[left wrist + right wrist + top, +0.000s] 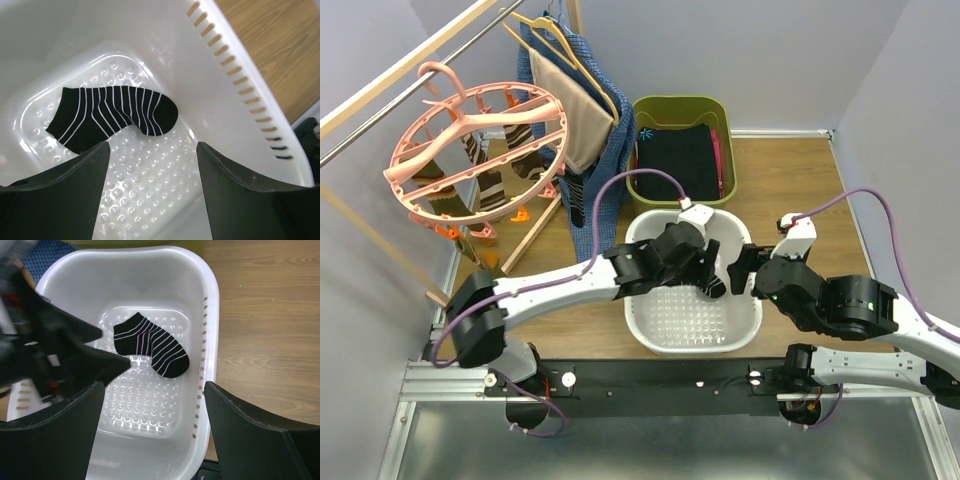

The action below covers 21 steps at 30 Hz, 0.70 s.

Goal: Remove the socks clipped to the hanger

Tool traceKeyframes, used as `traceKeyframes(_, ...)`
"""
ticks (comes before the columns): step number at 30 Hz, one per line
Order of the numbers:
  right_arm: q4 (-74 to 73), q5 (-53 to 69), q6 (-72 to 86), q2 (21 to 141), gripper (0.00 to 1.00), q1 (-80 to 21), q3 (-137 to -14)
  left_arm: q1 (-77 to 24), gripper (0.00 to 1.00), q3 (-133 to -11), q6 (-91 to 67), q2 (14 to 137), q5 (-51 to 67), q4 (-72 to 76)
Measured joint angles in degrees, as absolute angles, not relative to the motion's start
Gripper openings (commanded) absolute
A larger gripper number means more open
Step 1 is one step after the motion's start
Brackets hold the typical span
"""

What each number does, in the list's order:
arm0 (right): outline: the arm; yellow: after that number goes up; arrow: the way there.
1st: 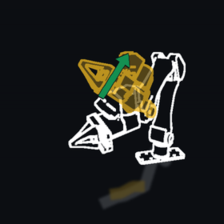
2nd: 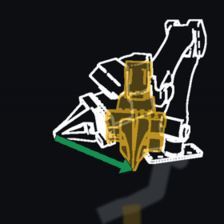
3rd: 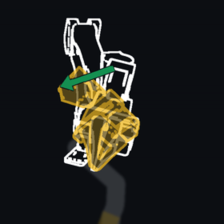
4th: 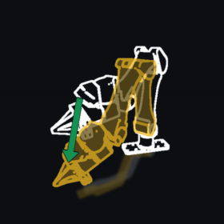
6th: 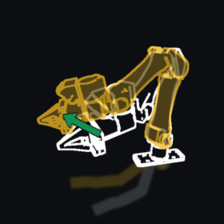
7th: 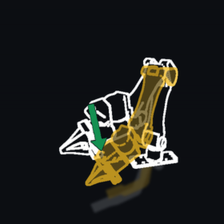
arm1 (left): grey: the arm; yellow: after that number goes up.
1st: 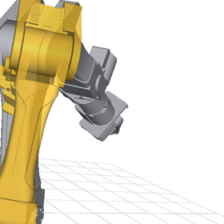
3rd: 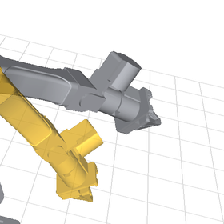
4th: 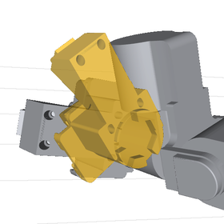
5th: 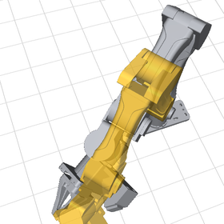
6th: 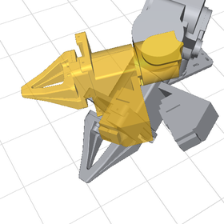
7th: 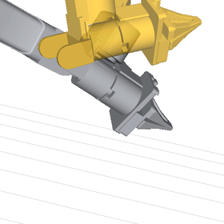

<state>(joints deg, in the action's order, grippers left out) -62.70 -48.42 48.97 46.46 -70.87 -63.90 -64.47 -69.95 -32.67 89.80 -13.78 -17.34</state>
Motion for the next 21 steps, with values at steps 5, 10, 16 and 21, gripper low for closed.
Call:
traceKeyframes(5,-59.46,-47.29,47.44,48.05,0.89,-70.87,-62.59,-64.55,0.74,-66.35,-32.67,77.82,-13.65,-17.72)
traceKeyframes(10,-53.93,-45.52,44.95,52.29,0.89,-70.87,-61.95,-64.62,0.73,-62.19,-32.97,64.38,-13.63,-18.50)
traceKeyframes(16,-42.89,-39.86,38.46,57.56,0.88,-68.71,-61.39,-64.64,0.73,-57.67,-32.49,46.89,-10.39,-19.42)
traceKeyframes(21,-33.23,-31.53,31.86,63.77,0.89,-61.89,-62.54,-64.64,0.73,-56.34,-32.14,34.70,-7.46,-19.51)
